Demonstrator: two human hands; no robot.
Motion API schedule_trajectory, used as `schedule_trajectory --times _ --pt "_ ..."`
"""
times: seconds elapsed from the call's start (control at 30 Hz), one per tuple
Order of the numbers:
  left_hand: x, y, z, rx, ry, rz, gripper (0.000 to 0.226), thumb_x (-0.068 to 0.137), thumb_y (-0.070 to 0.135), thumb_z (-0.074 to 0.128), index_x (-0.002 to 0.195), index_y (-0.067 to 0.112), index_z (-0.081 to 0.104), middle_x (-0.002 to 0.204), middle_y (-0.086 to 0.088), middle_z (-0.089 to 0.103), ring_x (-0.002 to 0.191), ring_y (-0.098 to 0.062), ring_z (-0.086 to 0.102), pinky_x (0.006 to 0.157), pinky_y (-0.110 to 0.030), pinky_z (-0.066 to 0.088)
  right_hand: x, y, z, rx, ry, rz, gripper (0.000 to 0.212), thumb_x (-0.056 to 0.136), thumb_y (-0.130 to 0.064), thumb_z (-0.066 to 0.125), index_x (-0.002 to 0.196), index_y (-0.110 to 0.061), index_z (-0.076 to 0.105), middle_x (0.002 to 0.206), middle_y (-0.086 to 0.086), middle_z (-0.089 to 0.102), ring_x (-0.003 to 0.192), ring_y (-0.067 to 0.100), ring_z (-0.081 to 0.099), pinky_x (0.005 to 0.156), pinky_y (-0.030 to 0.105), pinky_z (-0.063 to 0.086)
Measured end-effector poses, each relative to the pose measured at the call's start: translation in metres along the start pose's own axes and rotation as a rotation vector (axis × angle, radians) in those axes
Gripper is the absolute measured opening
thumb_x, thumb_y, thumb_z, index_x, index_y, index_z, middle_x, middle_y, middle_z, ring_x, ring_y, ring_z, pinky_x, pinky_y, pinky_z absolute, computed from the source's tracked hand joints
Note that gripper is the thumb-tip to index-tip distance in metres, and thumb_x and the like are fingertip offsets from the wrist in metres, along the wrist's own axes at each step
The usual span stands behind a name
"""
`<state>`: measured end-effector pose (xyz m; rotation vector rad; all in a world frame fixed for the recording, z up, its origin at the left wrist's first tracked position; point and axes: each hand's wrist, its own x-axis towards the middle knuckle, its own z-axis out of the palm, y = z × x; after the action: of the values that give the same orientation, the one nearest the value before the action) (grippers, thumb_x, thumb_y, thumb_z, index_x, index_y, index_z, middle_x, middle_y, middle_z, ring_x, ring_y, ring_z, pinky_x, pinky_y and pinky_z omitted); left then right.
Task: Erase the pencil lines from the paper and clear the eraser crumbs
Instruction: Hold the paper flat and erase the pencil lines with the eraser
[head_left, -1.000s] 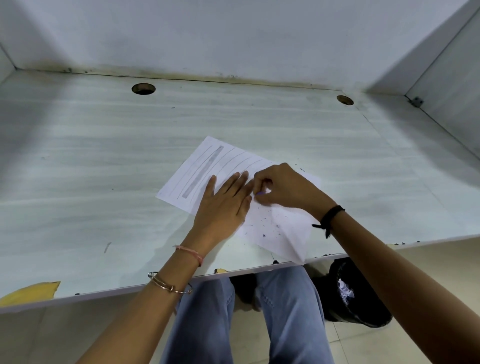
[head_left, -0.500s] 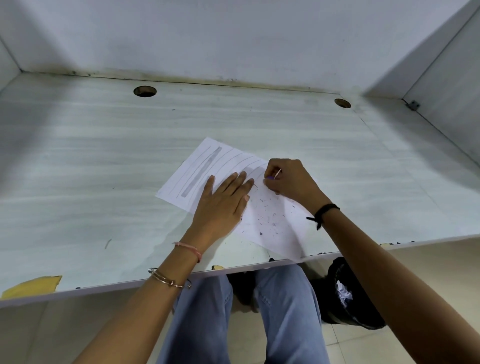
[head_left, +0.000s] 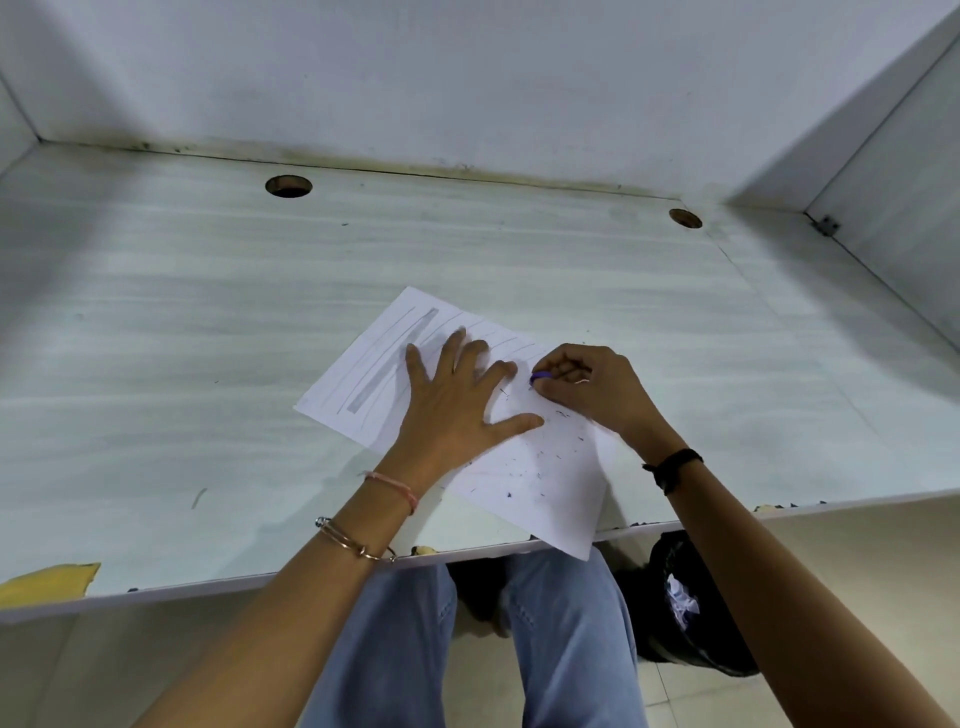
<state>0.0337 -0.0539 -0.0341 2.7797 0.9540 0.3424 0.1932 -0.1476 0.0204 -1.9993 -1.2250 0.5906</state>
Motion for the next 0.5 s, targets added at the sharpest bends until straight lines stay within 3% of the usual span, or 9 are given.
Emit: schedule_trajectory --times 0.03,0.1,0.27,0.37,0.5 --pt "0.001 0.000 0.003 -0.002 -0.032 -0.008 0.086 0.075 0.088 0.017 0.146 0.042 0.032 0.162 -0.002 0.012 0.150 -0.024 0.001 0.111 -0.066 -0.002 0.002 -0.001 0.001 -0.016 0.009 -0.002 0.009 0.077 -0.009 0.074 0.085 -0.014 0.073 0.083 0.004 0.072 0.067 0.005 0.059 0.063 0.006 0.045" --pt "0.003 -0.001 0.007 0.016 -0.077 -0.022 0.093 0.072 0.091 0.008 0.152 0.043 0.015 0.164 0.001 -0.008 0.150 -0.018 -0.012 0.111 -0.068 -0.011 0.004 -0.003 0.007 -0.049 0.043 -0.011 0.009 0.075 -0.007 0.073 0.081 -0.013 0.073 0.079 0.007 0.071 0.065 0.009 0.058 0.059 0.008 0.046" --pt "0.005 -0.002 0.011 0.046 -0.090 -0.010 0.097 0.069 0.089 -0.001 0.154 0.041 0.002 0.164 0.001 -0.009 0.150 -0.019 -0.012 0.109 -0.070 -0.009 0.001 -0.016 0.015 -0.197 -0.091 -0.106 0.006 0.074 -0.005 0.070 0.078 -0.009 0.073 0.068 0.001 0.069 0.061 0.010 0.060 0.061 0.020 0.051" --pt "0.005 -0.002 0.012 0.041 -0.089 -0.013 0.095 0.071 0.089 0.000 0.154 0.042 0.002 0.164 0.001 -0.010 0.150 -0.019 -0.012 0.109 -0.070 -0.010 0.012 -0.018 0.006 -0.296 -0.014 -0.119 0.010 0.073 -0.003 0.066 0.078 -0.008 0.073 0.069 0.005 0.069 0.065 0.019 0.062 0.062 0.028 0.050" --pt "0.004 -0.002 0.012 0.049 -0.064 -0.005 0.096 0.070 0.089 -0.003 0.154 0.042 0.003 0.164 0.001 -0.007 0.150 -0.019 -0.010 0.109 -0.071 -0.009 0.005 -0.028 0.008 -0.335 -0.195 -0.181 0.007 0.074 -0.002 0.068 0.077 -0.006 0.073 0.068 0.004 0.068 0.059 0.009 0.058 0.057 0.018 0.046"
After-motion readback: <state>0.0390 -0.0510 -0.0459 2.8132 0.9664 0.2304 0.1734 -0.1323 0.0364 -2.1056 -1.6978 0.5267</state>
